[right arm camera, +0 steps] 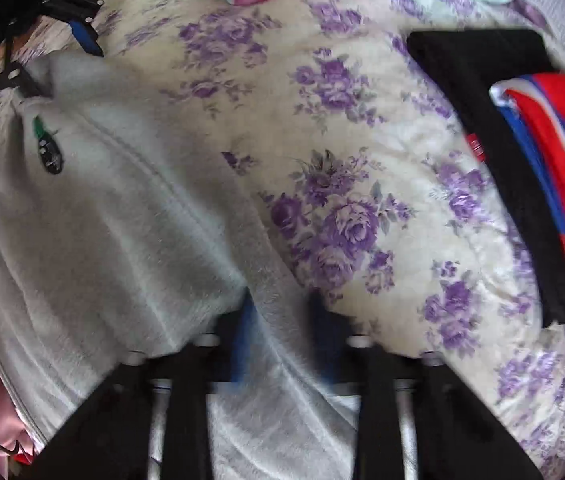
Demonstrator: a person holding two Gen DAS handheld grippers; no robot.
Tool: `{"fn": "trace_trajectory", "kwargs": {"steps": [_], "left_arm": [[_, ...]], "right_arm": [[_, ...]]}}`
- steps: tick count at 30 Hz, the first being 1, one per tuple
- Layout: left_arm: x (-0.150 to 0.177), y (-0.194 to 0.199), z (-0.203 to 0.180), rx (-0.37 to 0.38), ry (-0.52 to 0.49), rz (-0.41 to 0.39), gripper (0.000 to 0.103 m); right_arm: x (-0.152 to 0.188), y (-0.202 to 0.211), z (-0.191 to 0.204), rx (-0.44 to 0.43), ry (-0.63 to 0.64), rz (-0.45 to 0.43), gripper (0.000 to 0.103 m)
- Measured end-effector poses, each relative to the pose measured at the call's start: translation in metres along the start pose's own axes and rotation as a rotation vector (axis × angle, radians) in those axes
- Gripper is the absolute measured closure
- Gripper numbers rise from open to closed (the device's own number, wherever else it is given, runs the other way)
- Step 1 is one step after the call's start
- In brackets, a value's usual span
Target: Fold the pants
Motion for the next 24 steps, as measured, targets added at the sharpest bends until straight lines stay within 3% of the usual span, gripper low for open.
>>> {"fn": "trace_trajectory", "kwargs": {"steps": [1, 3, 10, 15, 20, 24], "left_arm": [[0.001, -0.001, -0.001, -0.019, -0.004, 0.004, 0.081], [0.002, -0.001, -0.005, -0.048, -0.003, -0.001, 0.095], [0.022, 0.049, -0.056, -0.186, -0.151, -0.201, 0.097], [0.066, 0.089, -0.116, -0.279, -0.297, -0.335, 0.097], [0.129, 0.075, -0.173, -0.302, -0.45, -0.36, 0.097], [0.18, 0.037, -0.196, -0.295, -0.532, -0.317, 0.097]], "right_arm": [[0.002, 0.006, 0.004, 0.011, 0.0, -0.009, 0.09], [0.005, 0.024, 0.012, 0.04, -0.007, -0.04, 0.093], [0.025, 0.088, 0.06, 0.15, -0.007, -0.125, 0.095], [0.054, 0.134, 0.112, 0.273, 0.051, -0.156, 0.095], [0.096, 0.139, 0.19, 0.344, 0.119, -0.154, 0.095], [0.119, 0.106, 0.251, 0.37, 0.158, -0.15, 0.095]]}}
Point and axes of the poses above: each gripper's, at about its wrist camera, not at the fingertips, and y roughly against the way its jaws point, z to its left, x to its underside, the point moved 7 cm from there along -y, roughly the way its jaws point, and after that the axes turned 12 degrees about y, right-handed, at the moved point
